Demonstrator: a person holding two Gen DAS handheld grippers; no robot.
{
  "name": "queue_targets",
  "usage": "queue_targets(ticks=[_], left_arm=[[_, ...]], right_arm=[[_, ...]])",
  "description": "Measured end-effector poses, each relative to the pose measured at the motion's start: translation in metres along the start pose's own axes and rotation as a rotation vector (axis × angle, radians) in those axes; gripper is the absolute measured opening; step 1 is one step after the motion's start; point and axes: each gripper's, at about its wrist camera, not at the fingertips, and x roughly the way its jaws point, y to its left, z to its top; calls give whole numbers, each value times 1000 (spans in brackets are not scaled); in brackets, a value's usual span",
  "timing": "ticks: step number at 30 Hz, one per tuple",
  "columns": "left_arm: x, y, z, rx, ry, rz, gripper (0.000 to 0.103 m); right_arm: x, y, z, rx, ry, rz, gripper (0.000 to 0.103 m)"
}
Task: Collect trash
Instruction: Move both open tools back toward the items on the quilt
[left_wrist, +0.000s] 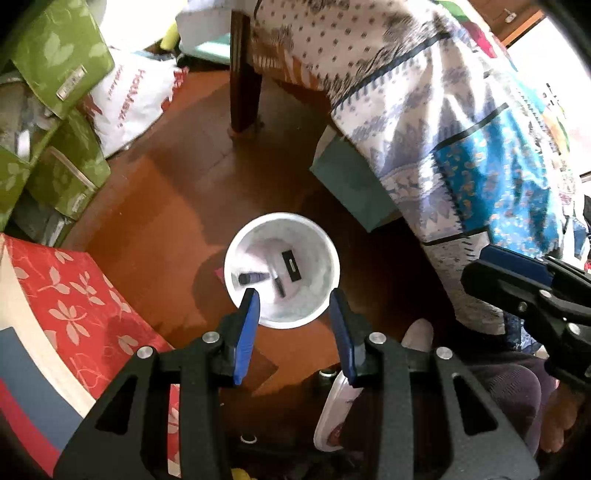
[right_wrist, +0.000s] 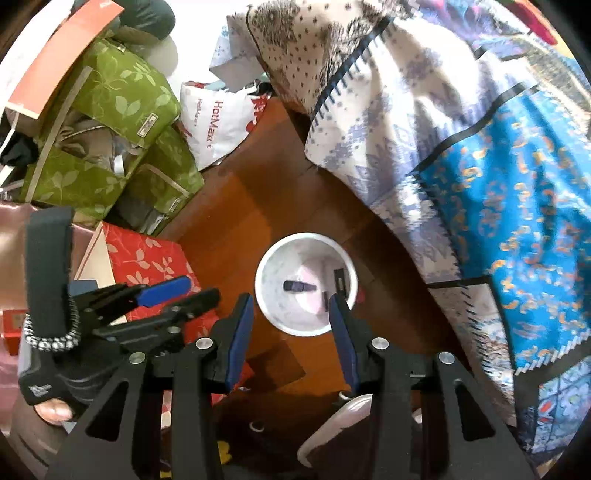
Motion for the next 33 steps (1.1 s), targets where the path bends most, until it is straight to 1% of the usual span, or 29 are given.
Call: queue_targets(ticks=[6,14,17,20,26,29,33], left_arm=[[-47,-14,-10,20,-101,-12,38],[-113,-46,-25,72,-250,-36,38],[-134,-59,-32,96,-300,-42,38],[-161,-77,-38,126,-363,-52,38],[-204,-110,-47,173,-465,-98,38],[-225,-131,-52,209,-521,-112,38],[-244,-162,-56,254,-579,-135,38]], right_arm=[[-42,-1,-16,-24,-86,-40,39],[-107,-2,-40,-28,-237,-74,39],[-136,-2,-52,-31,-306,-90,39],[-164,-4,-64,-40,-375,-109,39],[-214,-13,-88,-32,-503,-140,39],[-244,-26,-102,-4,-593,-156,39],[-275,-45,-115,48,-678,-161,39]])
